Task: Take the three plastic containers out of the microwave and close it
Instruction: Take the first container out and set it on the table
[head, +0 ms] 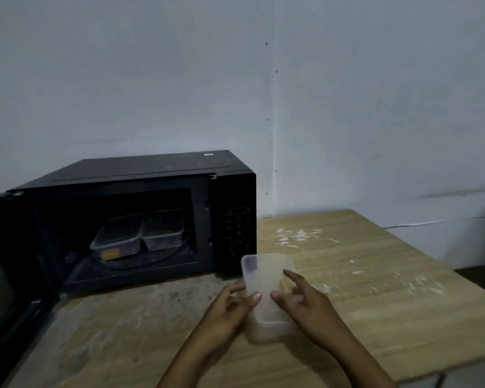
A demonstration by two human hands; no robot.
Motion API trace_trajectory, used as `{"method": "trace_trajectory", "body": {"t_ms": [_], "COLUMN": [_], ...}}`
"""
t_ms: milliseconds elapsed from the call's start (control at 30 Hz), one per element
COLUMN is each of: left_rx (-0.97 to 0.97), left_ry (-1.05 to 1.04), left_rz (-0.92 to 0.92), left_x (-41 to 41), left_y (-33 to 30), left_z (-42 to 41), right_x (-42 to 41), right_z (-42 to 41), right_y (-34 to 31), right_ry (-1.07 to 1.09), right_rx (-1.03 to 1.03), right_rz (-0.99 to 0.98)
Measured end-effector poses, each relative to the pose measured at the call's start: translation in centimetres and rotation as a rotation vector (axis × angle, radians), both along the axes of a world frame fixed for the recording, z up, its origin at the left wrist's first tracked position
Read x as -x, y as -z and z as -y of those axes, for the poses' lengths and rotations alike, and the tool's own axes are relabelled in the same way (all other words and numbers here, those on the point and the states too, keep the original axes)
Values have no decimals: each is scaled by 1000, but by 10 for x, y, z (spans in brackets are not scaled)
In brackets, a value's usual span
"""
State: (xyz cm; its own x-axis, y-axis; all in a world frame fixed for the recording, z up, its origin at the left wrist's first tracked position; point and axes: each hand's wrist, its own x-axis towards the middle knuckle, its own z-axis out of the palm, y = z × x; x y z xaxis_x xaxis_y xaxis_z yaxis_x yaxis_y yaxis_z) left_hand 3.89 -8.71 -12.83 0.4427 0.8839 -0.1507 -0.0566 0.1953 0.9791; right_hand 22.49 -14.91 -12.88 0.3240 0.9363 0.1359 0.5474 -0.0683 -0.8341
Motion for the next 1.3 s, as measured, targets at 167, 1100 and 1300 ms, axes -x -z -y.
{"method": "trace_trajectory", "body": {"t_ms": [167, 1100, 1300], "left_rx": [-330, -684, -688], "left_ry": [-124, -20, -23], "left_rz": [-440, -1217, -1178], "left_x": [8, 41, 43], "left_y": [23, 48, 46], "left_z": [-30, -45, -44], "right_x": [-39, -90, -86], "right_z": [-13, -100, -93], "right_y": [12, 17, 12], "right_ry": [88, 131, 225], "right_rx": [27, 185, 117], "right_rz": [97, 343, 329]}}
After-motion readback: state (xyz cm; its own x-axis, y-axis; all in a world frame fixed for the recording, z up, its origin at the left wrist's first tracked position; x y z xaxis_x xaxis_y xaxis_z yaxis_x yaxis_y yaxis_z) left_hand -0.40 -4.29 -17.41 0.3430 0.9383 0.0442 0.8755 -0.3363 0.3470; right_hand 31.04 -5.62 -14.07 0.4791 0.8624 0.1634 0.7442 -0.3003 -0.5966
